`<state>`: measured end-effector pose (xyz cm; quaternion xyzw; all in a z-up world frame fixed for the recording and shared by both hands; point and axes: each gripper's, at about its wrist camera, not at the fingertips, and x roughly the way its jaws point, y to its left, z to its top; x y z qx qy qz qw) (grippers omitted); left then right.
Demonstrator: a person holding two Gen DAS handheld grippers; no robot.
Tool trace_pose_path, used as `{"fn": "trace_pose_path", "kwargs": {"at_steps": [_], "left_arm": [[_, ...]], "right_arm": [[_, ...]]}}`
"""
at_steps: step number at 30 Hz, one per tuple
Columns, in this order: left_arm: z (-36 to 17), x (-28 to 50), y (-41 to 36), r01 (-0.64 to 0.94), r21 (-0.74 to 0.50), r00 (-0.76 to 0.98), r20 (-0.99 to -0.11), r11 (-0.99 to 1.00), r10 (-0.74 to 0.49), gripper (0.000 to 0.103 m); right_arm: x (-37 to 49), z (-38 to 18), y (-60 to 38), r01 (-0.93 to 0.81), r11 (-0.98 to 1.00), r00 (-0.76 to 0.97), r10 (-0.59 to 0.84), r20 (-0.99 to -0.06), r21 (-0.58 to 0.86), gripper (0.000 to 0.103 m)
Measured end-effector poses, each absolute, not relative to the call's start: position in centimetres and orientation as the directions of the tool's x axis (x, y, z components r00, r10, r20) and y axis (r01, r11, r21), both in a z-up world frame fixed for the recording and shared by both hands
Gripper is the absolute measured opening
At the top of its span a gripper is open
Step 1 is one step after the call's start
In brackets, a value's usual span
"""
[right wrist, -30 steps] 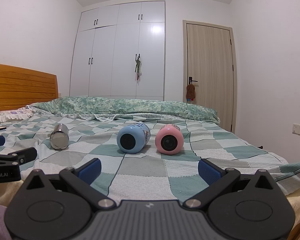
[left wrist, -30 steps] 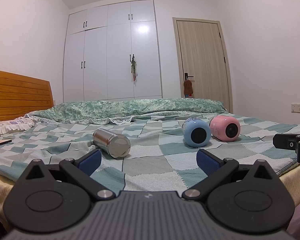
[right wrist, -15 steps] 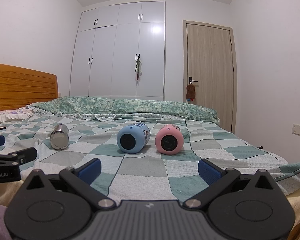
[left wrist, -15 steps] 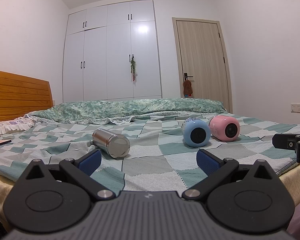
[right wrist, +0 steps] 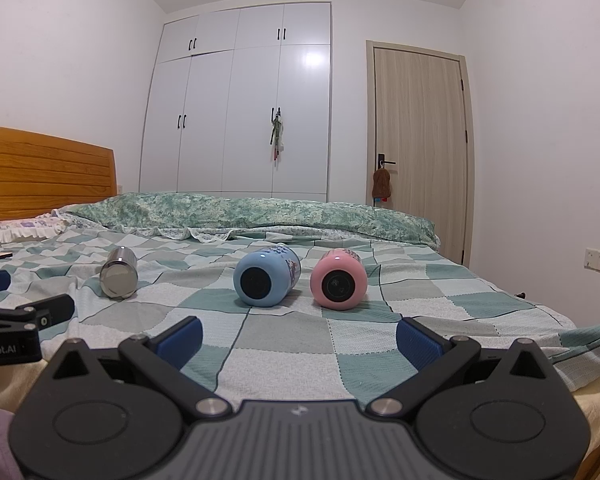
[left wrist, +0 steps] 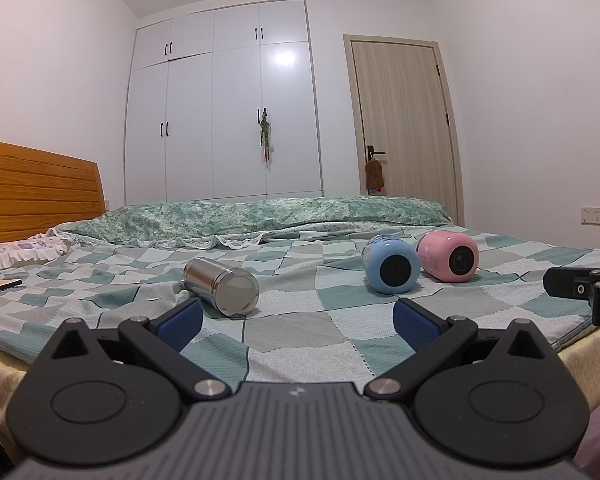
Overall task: Flip cup upright
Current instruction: 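Move the right gripper to the lying silver cup and close on it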
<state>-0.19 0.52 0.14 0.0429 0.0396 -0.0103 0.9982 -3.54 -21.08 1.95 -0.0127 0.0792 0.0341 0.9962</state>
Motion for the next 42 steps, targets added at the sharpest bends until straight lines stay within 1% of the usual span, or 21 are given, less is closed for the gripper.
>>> {"fn": "trace_pose_path", "kwargs": {"at_steps": [7, 10, 11, 15, 19, 22, 25, 27, 29, 34, 42], "left_arm": [[0.2, -0.2, 0.5, 0.023, 0.083, 0.996, -0.086, 0.996, -0.016, 0.103], [0.4, 0.2, 0.2, 0.028, 0.093, 0.991, -0.131, 0.995, -0.016, 0.103], [0.5, 0.1, 0.3, 0.039, 0.086, 0.991, -0.133, 0.995, -0.028, 0.103], [1.3, 0.0, 1.4, 0.069, 0.05, 0.992, -0.107, 0.996, -0.063, 0.103], [2.8, 0.8, 3.0, 0.068, 0.076, 0.993, -0.1, 0.995, -0.06, 0.103], [4.0, 1.5, 5.1, 0.062, 0.068, 0.995, -0.087, 0.996, -0.056, 0.103], [5.0, 2.5, 7.4, 0.032, 0.053, 0.996, -0.083, 0.998, -0.027, 0.103], [5.6, 3.4, 8.7, 0.003, 0.071, 0.996, -0.093, 0.997, 0.004, 0.103], [6.0, 4.4, 10.0, -0.017, 0.089, 0.994, -0.11, 0.996, 0.027, 0.103], [6.5, 6.7, 13.3, -0.066, 0.088, 0.987, -0.142, 0.994, 0.078, 0.103], [6.5, 11.1, 16.1, -0.107, 0.086, 0.966, -0.225, 0.991, 0.124, 0.103]], "right_arm": [[-3.5, 1.9, -20.9, -0.073, 0.997, 0.985, 0.068, -0.159, -0.024, 0.103], [-3.5, 2.1, -20.9, -0.085, 0.996, 0.983, 0.077, -0.164, -0.041, 0.103], [-3.3, 2.3, -20.8, -0.104, 0.993, 0.98, 0.093, -0.174, -0.054, 0.103], [-2.8, 3.1, -20.3, -0.148, 0.987, 0.974, 0.136, -0.179, -0.057, 0.103], [-1.9, 4.3, -18.7, -0.202, 0.976, 0.967, 0.186, -0.176, -0.078, 0.103], [-0.8, 5.6, -17.2, -0.25, 0.964, 0.957, 0.231, -0.177, -0.093, 0.103], [0.6, 6.8, -15.1, -0.29, 0.951, 0.946, 0.267, -0.184, -0.11, 0.103], [1.8, 7.5, -13.6, -0.32, 0.941, 0.936, 0.295, -0.195, -0.109, 0.103], [3.1, 8.3, -12.0, -0.348, 0.931, 0.923, 0.322, -0.209, -0.106, 0.103], [7.3, 10.0, -7.9, -0.404, 0.909, 0.892, 0.367, -0.263, -0.106, 0.103], [15.2, 11.4, -2.0, -0.491, 0.863, 0.822, 0.416, -0.389, -0.116, 0.103]]}}
